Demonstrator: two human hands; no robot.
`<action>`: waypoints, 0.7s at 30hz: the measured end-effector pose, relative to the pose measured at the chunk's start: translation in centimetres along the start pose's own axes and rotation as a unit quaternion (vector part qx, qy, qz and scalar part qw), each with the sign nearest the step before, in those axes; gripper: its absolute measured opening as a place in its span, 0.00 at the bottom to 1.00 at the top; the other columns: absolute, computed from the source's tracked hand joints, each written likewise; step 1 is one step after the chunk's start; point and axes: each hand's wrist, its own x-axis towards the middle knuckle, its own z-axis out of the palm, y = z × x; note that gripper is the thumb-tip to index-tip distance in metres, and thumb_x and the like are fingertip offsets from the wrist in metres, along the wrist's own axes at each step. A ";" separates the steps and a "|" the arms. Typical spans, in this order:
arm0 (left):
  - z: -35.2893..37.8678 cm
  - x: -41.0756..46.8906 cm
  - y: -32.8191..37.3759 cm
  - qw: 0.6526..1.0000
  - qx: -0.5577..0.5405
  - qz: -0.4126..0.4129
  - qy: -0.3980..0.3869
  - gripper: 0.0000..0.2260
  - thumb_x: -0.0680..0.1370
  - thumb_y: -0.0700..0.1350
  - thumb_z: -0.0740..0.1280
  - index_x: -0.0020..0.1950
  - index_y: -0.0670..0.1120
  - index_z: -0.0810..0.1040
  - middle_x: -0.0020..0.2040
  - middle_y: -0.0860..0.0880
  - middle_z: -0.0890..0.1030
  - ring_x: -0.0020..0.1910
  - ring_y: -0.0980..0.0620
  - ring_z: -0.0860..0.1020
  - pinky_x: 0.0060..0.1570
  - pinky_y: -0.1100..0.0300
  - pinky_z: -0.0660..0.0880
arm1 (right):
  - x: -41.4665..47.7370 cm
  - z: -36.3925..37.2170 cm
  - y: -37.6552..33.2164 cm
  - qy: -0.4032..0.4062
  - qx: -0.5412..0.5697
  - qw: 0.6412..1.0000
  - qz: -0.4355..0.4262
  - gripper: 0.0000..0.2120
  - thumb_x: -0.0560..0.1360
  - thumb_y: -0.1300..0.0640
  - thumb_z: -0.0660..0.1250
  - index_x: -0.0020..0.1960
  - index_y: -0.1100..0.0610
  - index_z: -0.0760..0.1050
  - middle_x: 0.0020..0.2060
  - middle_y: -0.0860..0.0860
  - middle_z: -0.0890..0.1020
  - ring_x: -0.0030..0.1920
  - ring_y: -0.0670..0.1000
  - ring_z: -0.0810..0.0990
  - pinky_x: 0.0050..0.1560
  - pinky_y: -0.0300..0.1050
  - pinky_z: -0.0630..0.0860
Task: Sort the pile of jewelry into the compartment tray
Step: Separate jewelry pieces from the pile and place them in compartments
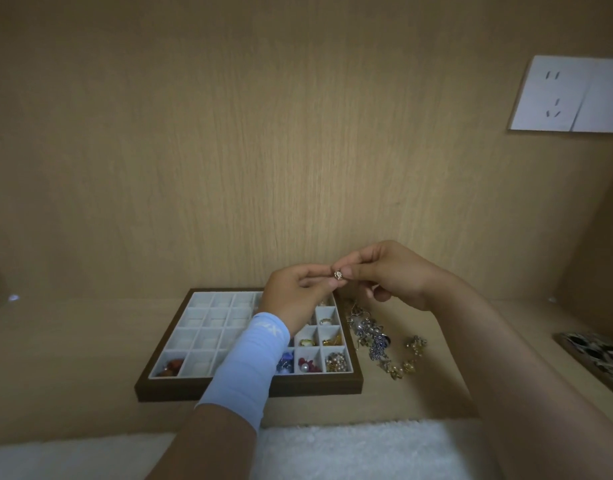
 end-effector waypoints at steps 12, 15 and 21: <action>-0.5 -0.1 0.1 0.999 -0.017 -0.030 0.019 0.05 0.77 0.45 0.69 0.47 0.50 0.84 0.43 0.55 0.86 0.45 0.60 0.81 0.52 0.61 0.75 | 0.2 1.0 -0.3 0.030 0.001 0.999 -0.031 0.05 0.76 0.62 0.72 0.51 0.59 0.85 0.34 0.52 0.85 0.27 0.47 0.74 0.24 0.36 0.64; -0.5 -0.2 0.1 0.999 -0.003 -0.036 0.016 0.06 0.78 0.46 0.67 0.46 0.51 0.84 0.43 0.55 0.85 0.44 0.58 0.79 0.52 0.59 0.74 | 0.1 0.9 -0.4 0.031 -0.011 0.999 -0.035 0.05 0.73 0.61 0.75 0.49 0.59 0.86 0.33 0.54 0.84 0.26 0.47 0.74 0.24 0.36 0.64; -0.7 -0.1 0.2 0.996 -0.056 -0.061 0.007 0.07 0.79 0.46 0.67 0.47 0.48 0.84 0.38 0.51 0.83 0.38 0.54 0.77 0.44 0.58 0.77 | 0.1 1.1 -0.6 0.049 -0.034 0.997 -0.056 0.06 0.72 0.62 0.76 0.49 0.62 0.86 0.29 0.52 0.82 0.25 0.46 0.72 0.22 0.34 0.65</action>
